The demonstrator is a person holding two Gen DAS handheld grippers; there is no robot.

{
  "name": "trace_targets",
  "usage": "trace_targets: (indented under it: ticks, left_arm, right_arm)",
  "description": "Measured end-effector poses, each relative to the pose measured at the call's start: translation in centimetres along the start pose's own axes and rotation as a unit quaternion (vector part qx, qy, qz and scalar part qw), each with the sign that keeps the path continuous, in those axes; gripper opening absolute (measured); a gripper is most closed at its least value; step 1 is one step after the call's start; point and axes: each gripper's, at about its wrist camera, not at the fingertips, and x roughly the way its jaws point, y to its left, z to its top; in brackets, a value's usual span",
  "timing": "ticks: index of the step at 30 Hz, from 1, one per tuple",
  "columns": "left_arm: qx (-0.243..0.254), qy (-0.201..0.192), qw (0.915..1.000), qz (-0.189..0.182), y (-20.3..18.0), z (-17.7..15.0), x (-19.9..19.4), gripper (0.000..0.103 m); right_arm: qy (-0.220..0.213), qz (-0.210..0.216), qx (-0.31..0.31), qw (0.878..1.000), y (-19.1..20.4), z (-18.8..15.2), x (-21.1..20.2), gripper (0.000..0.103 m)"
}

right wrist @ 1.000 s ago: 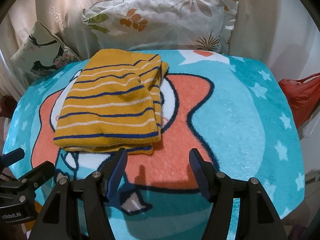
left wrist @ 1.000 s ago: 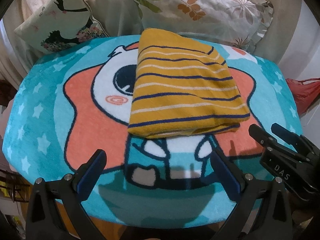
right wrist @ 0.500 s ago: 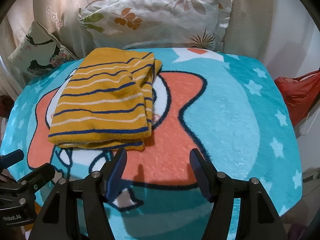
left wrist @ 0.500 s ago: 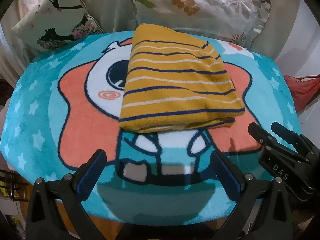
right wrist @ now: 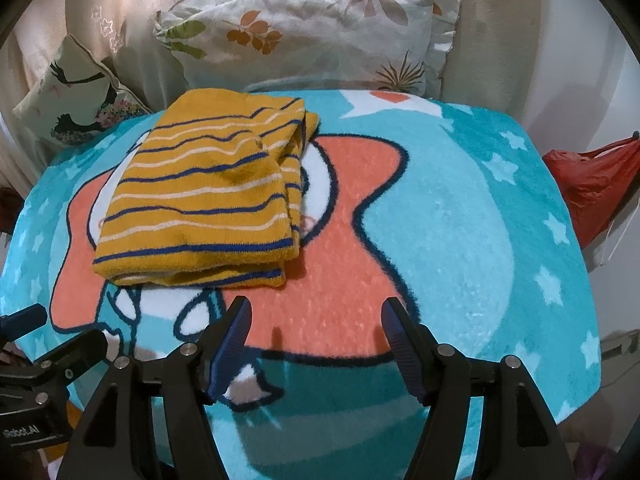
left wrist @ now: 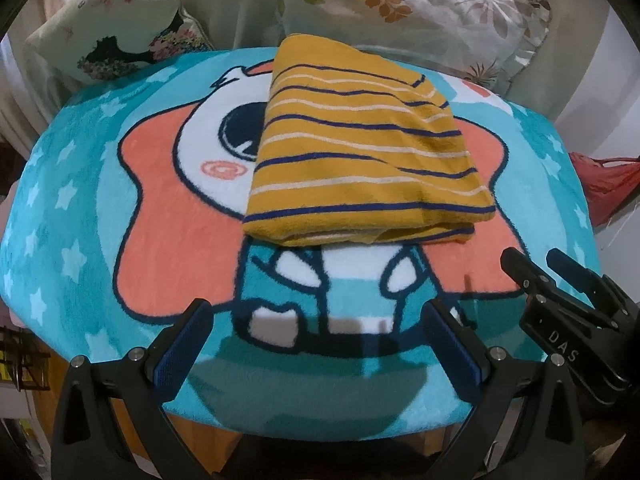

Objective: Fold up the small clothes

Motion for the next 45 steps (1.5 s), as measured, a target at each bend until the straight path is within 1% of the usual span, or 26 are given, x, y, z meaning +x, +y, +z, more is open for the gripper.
trace_targets:
  ticks: [8,18,25,31,36,45]
  left_arm:
    - [-0.006,-0.001,1.0,0.003,0.5,-0.1,-0.3,0.103]
    - [0.001,-0.009,1.0,0.002,-0.1,-0.2,-1.1,0.103]
    - [-0.002,-0.005,1.0,0.004,-0.3,-0.3,-1.0,0.103]
    - [-0.008,-0.009,0.9999,0.001,-0.2,-0.4,-1.2,0.103]
    - [-0.012,0.001,0.9999,-0.001,-0.2,-0.5,-0.8,0.103]
    - [-0.016,0.004,0.9999,-0.004,-0.1,-0.5,-0.6,0.103]
  right_arm:
    - [-0.004,-0.003,-0.002,1.0,0.6,-0.2,-0.5,0.072]
    - [-0.01,-0.006,0.003,1.0,0.6,-0.7,-1.2,0.073]
    - [-0.01,-0.006,0.007,1.0,0.0,-0.7,-1.3,0.073]
    - [-0.009,-0.007,0.005,1.0,-0.1,-0.6,-1.4,0.074]
    - [-0.012,-0.004,-0.004,1.0,0.3,-0.9,-1.5,0.074]
    - [-0.018,0.004,-0.008,1.0,0.6,-1.0,-1.7,0.074]
